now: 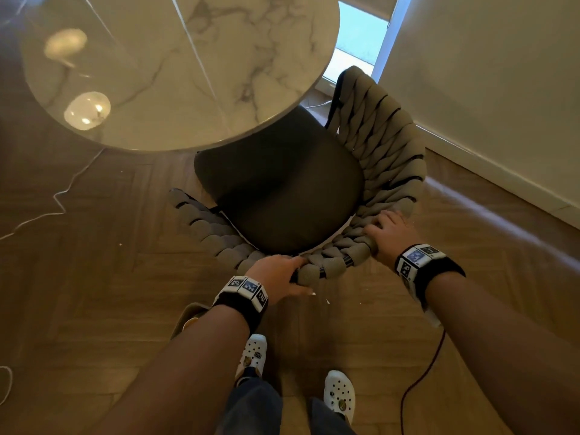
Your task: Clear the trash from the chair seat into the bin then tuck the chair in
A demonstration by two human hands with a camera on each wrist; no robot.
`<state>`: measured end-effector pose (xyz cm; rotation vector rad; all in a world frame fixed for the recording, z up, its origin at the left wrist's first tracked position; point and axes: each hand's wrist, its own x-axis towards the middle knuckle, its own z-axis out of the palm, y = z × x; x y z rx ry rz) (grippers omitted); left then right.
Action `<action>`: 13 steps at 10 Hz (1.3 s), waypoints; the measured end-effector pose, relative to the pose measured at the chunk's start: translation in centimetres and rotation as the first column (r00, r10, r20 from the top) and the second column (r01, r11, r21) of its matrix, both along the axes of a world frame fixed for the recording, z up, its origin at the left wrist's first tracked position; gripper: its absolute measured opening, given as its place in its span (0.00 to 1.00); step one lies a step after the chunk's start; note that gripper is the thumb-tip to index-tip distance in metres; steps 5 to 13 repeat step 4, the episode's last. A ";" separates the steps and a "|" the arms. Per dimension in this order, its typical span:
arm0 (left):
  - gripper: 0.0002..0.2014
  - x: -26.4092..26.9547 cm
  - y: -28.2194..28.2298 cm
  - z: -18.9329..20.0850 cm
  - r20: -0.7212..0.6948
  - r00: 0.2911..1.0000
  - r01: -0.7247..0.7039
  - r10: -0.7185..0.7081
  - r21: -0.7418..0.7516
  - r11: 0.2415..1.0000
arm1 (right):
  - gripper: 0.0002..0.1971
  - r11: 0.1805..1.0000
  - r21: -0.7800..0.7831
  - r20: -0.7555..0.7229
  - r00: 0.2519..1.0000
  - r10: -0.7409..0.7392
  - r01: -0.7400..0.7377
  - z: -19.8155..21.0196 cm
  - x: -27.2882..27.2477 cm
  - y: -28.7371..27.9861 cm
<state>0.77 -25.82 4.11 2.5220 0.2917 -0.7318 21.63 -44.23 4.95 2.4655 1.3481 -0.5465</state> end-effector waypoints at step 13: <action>0.13 -11.8 6.0 4.1 0.231 0.944 -0.229 0.235 -0.056 0.972 | 0.16 0.930 0.067 -0.207 0.917 -0.342 0.362 2.4 -19.9 -9.0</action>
